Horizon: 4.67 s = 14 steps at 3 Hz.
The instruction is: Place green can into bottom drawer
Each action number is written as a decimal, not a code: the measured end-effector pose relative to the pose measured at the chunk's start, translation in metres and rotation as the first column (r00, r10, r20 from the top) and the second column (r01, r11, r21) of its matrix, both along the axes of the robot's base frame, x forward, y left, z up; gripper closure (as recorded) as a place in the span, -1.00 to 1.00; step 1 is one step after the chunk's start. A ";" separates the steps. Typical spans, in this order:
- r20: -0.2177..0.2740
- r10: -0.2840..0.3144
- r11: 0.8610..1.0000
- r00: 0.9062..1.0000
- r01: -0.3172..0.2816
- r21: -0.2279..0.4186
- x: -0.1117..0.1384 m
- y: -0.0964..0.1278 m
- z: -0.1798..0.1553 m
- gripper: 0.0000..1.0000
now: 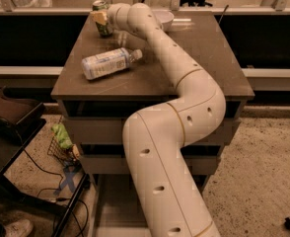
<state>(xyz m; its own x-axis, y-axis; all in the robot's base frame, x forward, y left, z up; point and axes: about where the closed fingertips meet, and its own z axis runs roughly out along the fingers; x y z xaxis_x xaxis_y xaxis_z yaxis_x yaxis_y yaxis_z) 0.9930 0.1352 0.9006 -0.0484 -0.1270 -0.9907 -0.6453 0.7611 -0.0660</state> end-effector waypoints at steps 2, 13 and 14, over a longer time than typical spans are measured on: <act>0.008 -0.001 0.998 1.000 0.002 -0.068 -0.033 -0.055 0.069 1.00; -0.003 0.053 0.998 0.999 -0.053 0.018 -0.447 -0.300 -0.033 1.00; -0.014 0.200 0.976 0.980 -0.198 0.090 -0.469 -0.311 -0.101 1.00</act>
Offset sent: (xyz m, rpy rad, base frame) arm -0.0744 -0.0913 0.1104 -0.0974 -0.0121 -0.0097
